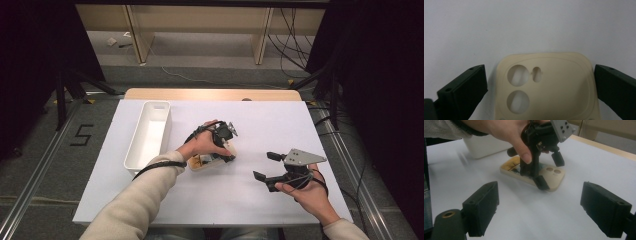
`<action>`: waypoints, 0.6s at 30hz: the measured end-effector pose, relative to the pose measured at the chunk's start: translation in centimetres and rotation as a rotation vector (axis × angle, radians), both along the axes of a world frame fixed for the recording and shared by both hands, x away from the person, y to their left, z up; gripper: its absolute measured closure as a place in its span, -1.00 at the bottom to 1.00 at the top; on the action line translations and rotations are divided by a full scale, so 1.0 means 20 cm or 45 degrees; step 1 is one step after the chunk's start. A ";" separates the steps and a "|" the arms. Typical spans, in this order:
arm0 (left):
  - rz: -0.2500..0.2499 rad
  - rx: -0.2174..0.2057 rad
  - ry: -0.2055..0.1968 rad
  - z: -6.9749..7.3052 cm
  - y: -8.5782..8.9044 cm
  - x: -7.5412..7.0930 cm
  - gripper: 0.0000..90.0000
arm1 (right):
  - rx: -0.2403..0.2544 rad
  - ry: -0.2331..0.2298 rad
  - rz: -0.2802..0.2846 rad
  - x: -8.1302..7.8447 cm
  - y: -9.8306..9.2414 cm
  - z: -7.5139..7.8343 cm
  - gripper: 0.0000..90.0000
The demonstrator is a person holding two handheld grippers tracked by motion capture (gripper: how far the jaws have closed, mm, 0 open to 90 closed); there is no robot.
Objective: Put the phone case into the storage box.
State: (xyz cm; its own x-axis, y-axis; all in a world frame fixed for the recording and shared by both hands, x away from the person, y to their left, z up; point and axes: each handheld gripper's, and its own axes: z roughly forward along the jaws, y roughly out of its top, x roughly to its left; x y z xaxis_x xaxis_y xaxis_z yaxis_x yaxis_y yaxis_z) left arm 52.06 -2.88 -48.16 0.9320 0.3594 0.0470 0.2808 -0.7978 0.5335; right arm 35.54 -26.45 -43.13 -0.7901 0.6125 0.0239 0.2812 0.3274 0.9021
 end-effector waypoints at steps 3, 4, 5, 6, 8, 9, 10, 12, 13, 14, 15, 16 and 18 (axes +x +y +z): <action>-0.003 -0.001 0.011 0.00 0.00 0.01 -1.00 | -0.003 0.002 0.002 0.00 0.00 0.00 -0.64; -0.005 -0.001 0.017 0.00 0.00 0.01 -1.00 | -0.003 0.002 0.002 0.00 0.00 0.00 -0.64; -0.005 -0.003 0.023 0.00 0.00 0.01 -1.00 | -0.004 0.003 0.003 0.00 0.00 0.00 -0.64; -0.006 -0.005 0.027 0.00 0.00 0.01 -1.00 | -0.004 0.003 0.003 0.00 0.00 0.00 -0.64; -0.010 -0.005 0.032 0.00 0.00 0.02 -1.00 | -0.004 0.003 0.004 0.00 0.00 0.00 -0.64; -0.008 -0.008 0.040 -0.01 0.00 0.02 -1.00 | -0.006 0.003 0.005 0.00 0.00 0.00 -0.64; -0.010 -0.009 0.046 -0.01 0.00 0.02 -1.00 | -0.007 0.003 0.005 0.00 0.00 0.00 -0.64; -0.012 -0.012 0.058 -0.01 0.00 0.03 -1.00 | -0.006 0.003 0.006 0.00 0.00 0.00 -0.64; -0.010 -0.013 0.061 -0.01 0.00 0.03 -1.00 | -0.005 0.003 0.006 0.00 0.00 0.00 -0.64; -0.013 -0.014 0.063 -0.01 0.00 0.03 -1.00 | -0.006 0.003 0.006 0.00 0.00 0.00 -0.64; -0.013 -0.015 0.064 -0.01 0.00 0.03 -1.00 | -0.006 0.003 0.006 0.00 0.00 0.00 -0.64; -0.015 -0.014 0.065 -0.01 0.00 0.03 -1.00 | -0.005 0.004 0.006 0.00 0.00 0.00 -0.64; -0.015 -0.012 0.067 -0.01 0.00 0.03 -1.00 | -0.006 0.003 0.007 0.00 0.00 0.00 -0.64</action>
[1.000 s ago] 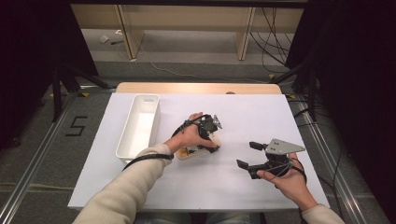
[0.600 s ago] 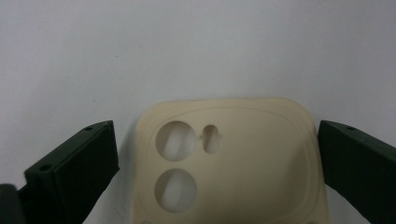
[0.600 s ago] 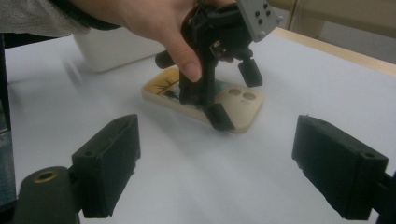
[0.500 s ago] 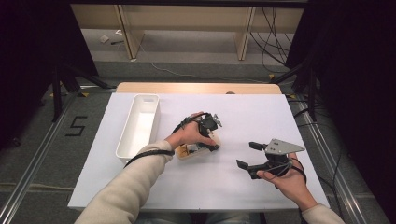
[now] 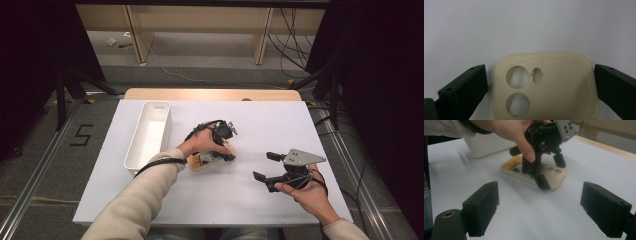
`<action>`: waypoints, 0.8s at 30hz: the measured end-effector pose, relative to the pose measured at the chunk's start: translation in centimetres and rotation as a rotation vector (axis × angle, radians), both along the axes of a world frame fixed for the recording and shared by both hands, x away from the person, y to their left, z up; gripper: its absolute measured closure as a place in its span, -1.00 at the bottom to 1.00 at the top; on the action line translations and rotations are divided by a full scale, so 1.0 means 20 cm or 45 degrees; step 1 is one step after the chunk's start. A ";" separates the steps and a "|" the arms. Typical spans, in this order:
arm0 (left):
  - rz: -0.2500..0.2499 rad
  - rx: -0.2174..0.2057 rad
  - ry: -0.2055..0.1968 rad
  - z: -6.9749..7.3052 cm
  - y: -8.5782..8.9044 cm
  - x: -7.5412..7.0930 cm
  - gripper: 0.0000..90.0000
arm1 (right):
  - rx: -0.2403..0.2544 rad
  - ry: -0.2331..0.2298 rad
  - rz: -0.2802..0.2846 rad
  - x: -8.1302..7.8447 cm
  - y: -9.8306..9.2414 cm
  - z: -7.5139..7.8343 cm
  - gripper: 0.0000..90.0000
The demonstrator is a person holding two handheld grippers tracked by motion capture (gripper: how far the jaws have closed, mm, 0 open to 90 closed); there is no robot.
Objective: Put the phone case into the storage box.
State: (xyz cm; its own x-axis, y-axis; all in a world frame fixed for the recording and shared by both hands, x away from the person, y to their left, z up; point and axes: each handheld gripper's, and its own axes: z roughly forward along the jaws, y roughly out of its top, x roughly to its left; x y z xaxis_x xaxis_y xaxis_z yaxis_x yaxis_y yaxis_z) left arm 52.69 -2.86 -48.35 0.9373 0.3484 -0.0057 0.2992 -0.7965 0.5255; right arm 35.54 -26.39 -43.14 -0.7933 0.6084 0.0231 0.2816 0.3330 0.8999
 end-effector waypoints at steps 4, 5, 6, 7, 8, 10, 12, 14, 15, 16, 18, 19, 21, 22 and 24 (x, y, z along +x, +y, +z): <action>-0.008 0.009 0.000 0.00 0.00 0.00 -1.00 | -0.001 -0.001 0.002 0.00 0.00 0.00 -0.64; -0.008 0.009 0.002 0.00 0.00 0.00 -1.00 | -0.001 -0.002 0.002 0.00 0.00 0.00 -0.64; -0.008 0.011 0.001 0.00 0.00 0.00 -1.00 | 0.000 -0.001 0.002 0.00 0.00 0.00 -0.64; -0.011 0.013 0.001 0.00 0.00 0.00 -1.00 | -0.001 -0.002 0.002 0.00 0.00 0.00 -0.64; -0.012 0.013 0.003 0.00 -0.01 0.01 -1.00 | -0.001 -0.001 0.002 0.00 0.00 0.00 -0.64; -0.016 0.016 0.002 0.00 -0.01 0.01 -1.00 | -0.001 -0.002 0.003 0.00 0.00 0.00 -0.64; -0.019 0.018 0.003 0.01 -0.01 0.01 -0.99 | -0.001 -0.001 0.003 0.00 0.00 0.00 -0.64; -0.022 0.017 0.004 0.01 -0.01 0.01 -0.98 | -0.002 0.000 0.003 0.00 0.00 0.00 -0.64; -0.022 0.015 0.005 0.01 -0.01 0.01 -0.97 | -0.002 0.001 0.003 0.00 0.00 0.00 -0.64; -0.024 0.016 0.005 0.01 -0.01 0.00 -0.96 | -0.001 0.000 0.003 0.00 0.00 0.00 -0.64; -0.037 0.017 0.002 0.01 -0.01 0.01 -0.93 | -0.001 -0.001 0.004 0.00 0.00 0.00 -0.64; -0.035 0.016 0.005 0.01 -0.01 0.00 -0.92 | 0.000 0.001 0.006 0.00 0.00 0.00 -0.64; -0.033 0.013 0.005 0.01 -0.01 0.00 -0.90 | -0.001 0.003 0.007 0.00 0.00 0.00 -0.64; -0.033 0.012 0.007 0.01 -0.01 0.00 -0.89 | -0.001 0.001 0.007 0.00 0.00 0.00 -0.64; -0.034 0.010 0.007 0.02 -0.01 0.00 -0.87 | -0.002 -0.001 0.008 0.00 0.00 0.00 -0.64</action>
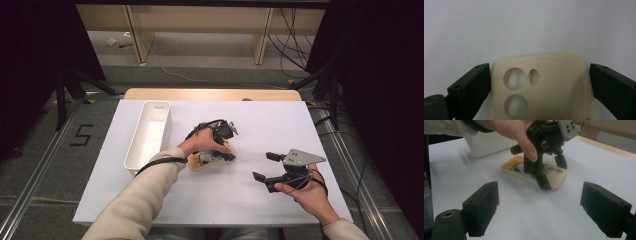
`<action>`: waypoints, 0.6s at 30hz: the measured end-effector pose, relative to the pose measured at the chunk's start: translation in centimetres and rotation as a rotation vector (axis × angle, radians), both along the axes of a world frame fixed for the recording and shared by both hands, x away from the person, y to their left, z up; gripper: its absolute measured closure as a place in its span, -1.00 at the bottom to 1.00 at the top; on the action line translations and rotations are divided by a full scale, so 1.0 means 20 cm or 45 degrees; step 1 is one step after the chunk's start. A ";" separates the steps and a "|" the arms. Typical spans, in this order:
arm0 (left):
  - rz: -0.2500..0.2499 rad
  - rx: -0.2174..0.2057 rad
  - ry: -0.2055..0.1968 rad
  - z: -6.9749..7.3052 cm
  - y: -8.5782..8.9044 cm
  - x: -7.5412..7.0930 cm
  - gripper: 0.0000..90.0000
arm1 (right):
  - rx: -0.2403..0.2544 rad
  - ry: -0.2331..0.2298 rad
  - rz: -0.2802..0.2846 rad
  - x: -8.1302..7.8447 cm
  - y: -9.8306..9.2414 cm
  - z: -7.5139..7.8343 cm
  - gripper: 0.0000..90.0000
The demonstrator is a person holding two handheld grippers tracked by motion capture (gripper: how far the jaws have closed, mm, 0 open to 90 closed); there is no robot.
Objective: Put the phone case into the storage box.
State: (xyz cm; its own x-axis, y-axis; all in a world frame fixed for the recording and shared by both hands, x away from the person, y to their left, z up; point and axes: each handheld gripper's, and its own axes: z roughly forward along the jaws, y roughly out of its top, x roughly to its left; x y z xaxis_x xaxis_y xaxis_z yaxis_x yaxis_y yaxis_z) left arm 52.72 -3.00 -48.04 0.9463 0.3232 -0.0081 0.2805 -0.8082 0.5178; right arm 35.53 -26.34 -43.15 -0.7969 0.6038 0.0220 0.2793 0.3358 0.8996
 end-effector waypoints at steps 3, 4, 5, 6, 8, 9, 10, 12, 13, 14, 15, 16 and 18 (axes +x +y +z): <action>0.002 0.000 0.001 0.00 0.00 0.00 -0.84 | 0.001 0.003 0.000 0.00 0.00 0.00 -0.64; 0.004 -0.001 0.001 0.00 0.00 0.00 -0.83 | 0.000 0.002 0.000 0.00 0.00 0.00 -0.64; 0.005 -0.003 0.003 0.00 0.00 0.00 -0.83 | 0.001 0.002 0.001 0.00 0.00 0.00 -0.64; 0.003 -0.005 0.003 0.00 0.00 0.00 -0.82 | 0.000 0.001 0.001 0.00 0.00 0.00 -0.64; 0.004 -0.009 0.003 0.00 0.00 0.00 -0.82 | 0.001 0.003 0.001 0.00 0.00 0.00 -0.64; 0.002 -0.010 0.000 0.00 0.01 0.00 -0.82 | 0.001 0.003 0.000 0.00 0.00 0.00 -0.64; 0.006 -0.010 0.003 0.00 0.00 0.00 -0.81 | 0.000 0.003 0.000 0.00 0.00 0.00 -0.64; 0.007 -0.008 0.002 0.00 0.00 0.00 -0.81 | 0.000 0.003 0.001 0.00 0.00 0.00 -0.64; 0.007 -0.007 0.003 0.00 0.00 0.00 -0.81 | 0.001 0.004 0.002 0.00 0.00 0.00 -0.64; 0.009 -0.007 0.002 0.00 0.00 0.00 -0.81 | 0.000 0.004 0.002 0.00 0.00 0.00 -0.64; 0.008 -0.007 0.001 0.00 0.00 0.00 -0.81 | 0.000 0.004 0.002 0.00 0.00 0.00 -0.64; 0.008 -0.007 0.001 0.00 0.00 0.00 -0.80 | 0.001 0.005 0.002 0.00 0.00 0.00 -0.64; 0.010 -0.008 0.003 0.00 0.00 0.00 -0.80 | 0.000 0.003 0.001 0.00 0.00 0.00 -0.64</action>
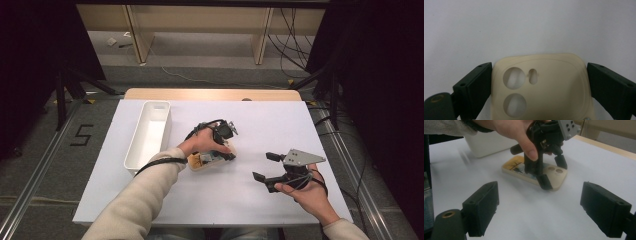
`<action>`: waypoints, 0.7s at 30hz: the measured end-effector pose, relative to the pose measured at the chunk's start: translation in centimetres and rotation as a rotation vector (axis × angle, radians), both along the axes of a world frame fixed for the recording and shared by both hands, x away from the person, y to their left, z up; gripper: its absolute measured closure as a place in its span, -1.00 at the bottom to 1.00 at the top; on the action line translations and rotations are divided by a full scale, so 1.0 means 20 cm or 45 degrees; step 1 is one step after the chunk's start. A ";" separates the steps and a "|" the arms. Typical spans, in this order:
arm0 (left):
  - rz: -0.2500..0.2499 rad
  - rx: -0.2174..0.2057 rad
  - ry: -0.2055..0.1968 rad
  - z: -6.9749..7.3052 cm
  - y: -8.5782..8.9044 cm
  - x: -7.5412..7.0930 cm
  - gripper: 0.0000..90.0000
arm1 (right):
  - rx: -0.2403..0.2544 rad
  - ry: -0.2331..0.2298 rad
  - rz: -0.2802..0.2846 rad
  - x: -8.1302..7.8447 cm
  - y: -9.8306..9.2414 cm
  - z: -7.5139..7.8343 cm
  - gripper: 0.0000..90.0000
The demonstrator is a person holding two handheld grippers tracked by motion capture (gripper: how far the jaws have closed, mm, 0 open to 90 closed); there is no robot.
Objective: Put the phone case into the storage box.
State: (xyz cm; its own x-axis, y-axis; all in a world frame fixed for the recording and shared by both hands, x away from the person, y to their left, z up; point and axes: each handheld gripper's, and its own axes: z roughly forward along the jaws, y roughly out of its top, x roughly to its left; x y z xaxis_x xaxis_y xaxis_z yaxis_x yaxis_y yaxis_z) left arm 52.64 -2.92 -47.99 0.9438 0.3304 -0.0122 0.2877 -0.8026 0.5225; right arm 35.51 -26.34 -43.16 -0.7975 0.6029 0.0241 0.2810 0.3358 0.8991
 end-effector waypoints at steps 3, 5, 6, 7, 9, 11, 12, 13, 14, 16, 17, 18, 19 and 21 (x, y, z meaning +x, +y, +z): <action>-0.002 0.000 -0.003 0.00 0.00 0.00 -0.80 | 0.001 0.003 0.000 0.00 0.00 0.00 -0.64; 0.004 0.000 -0.002 0.00 0.00 0.00 -0.79 | 0.001 0.004 0.001 0.00 0.00 0.00 -0.64; 0.007 0.001 -0.003 0.00 0.00 0.00 -0.79 | 0.001 0.003 0.001 0.00 0.00 0.00 -0.64; 0.007 0.001 -0.001 0.00 0.00 0.00 -0.79 | 0.001 0.003 0.001 0.00 0.00 0.00 -0.64; 0.008 0.005 -0.001 0.00 0.00 0.00 -0.79 | 0.002 0.007 0.001 0.00 0.00 0.00 -0.64; 0.008 0.008 -0.001 0.00 0.00 0.00 -0.78 | 0.003 0.006 0.002 0.00 0.00 0.00 -0.64; 0.009 0.010 0.000 0.00 0.00 0.00 -0.78 | 0.003 0.005 0.001 0.00 0.00 0.00 -0.64; 0.010 0.011 0.000 0.00 0.00 0.00 -0.78 | 0.002 0.004 0.001 0.00 0.00 0.00 -0.64; 0.011 0.011 0.000 0.00 0.00 0.00 -0.78 | 0.002 0.004 0.002 0.00 0.00 0.00 -0.64; 0.013 0.010 0.001 0.00 0.00 0.00 -0.78 | 0.002 0.007 0.001 0.00 0.00 0.00 -0.64; 0.013 0.011 0.001 0.00 0.00 0.00 -0.78 | 0.002 0.006 0.001 0.00 0.00 0.00 -0.64; 0.014 0.011 0.001 0.00 0.00 0.00 -0.77 | 0.003 0.004 0.001 0.00 0.00 0.00 -0.64; 0.014 0.012 0.002 0.01 0.00 0.00 -0.77 | 0.003 0.005 0.001 0.00 0.00 0.00 -0.64; 0.016 0.010 0.001 0.00 0.00 0.00 -0.77 | 0.004 0.005 0.002 0.00 0.00 0.00 -0.64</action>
